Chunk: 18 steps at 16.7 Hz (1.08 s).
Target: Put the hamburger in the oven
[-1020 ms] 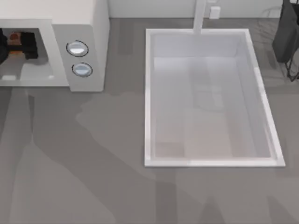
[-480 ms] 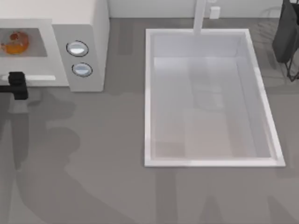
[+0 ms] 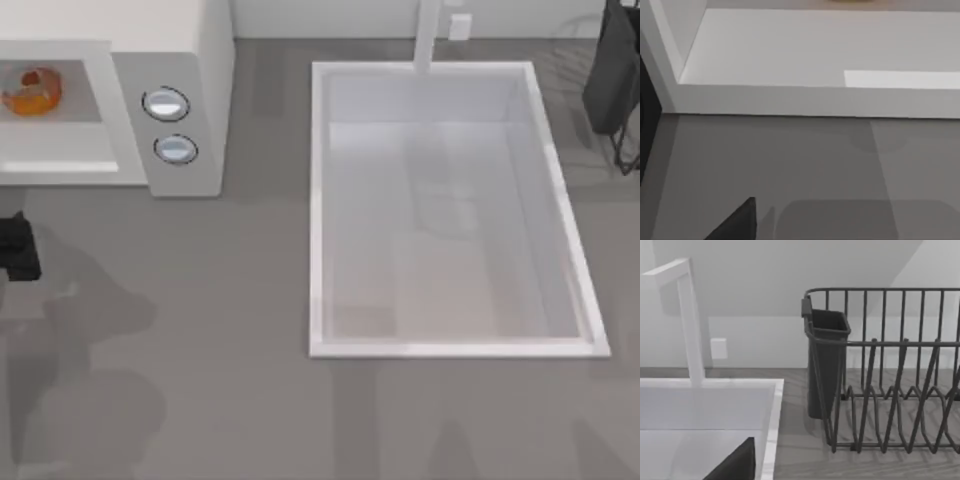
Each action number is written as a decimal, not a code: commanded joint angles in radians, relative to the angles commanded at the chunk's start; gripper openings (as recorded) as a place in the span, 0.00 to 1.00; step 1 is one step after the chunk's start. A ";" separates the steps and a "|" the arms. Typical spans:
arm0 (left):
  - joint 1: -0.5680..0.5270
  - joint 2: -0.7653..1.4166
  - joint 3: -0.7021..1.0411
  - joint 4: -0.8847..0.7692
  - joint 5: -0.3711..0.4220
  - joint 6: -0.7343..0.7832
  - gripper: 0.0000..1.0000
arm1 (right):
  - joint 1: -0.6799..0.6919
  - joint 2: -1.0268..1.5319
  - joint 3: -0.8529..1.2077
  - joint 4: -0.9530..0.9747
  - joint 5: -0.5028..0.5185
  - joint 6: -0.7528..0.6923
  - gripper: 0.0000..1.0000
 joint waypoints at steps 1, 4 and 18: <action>0.000 0.000 -0.001 0.000 0.000 0.000 1.00 | 0.000 0.000 0.000 0.000 0.000 0.000 1.00; -0.005 0.005 0.002 -0.002 -0.001 -0.001 1.00 | 0.000 0.000 0.000 0.000 0.000 0.000 1.00; -0.005 -0.396 0.171 -0.577 -0.008 -0.004 1.00 | 0.000 0.000 0.000 0.000 0.000 0.000 1.00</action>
